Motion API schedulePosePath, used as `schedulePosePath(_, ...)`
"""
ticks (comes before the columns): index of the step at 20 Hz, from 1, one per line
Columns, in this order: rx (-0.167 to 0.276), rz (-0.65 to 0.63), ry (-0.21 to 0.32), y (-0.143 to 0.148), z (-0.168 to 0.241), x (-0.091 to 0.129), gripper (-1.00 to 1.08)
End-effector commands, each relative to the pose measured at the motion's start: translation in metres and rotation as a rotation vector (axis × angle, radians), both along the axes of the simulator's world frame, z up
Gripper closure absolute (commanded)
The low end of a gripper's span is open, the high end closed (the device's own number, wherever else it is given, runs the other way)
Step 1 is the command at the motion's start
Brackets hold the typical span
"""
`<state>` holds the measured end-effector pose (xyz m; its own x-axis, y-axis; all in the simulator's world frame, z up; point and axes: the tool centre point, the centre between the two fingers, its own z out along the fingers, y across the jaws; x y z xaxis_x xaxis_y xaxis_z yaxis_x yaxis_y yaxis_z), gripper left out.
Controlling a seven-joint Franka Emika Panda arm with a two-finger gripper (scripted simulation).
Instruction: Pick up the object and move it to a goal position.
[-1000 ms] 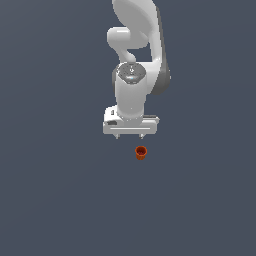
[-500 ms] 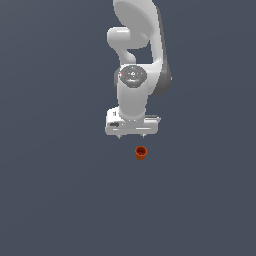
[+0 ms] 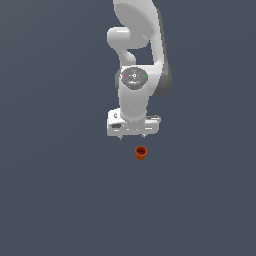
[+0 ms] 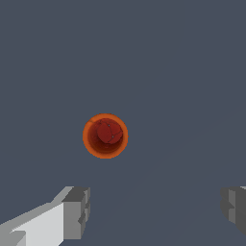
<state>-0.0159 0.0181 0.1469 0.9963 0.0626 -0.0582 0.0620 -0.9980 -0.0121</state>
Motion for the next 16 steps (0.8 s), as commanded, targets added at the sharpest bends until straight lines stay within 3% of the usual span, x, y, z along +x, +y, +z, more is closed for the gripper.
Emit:
schedulePosePath(1, 0.0, 0.024, -0.002, 0.002, -0.003, 0.001, -0.92)
schedulePosePath(16, 0.002, 0.375, -0.043, 0.032, -0.044, 0.018, -0.92)
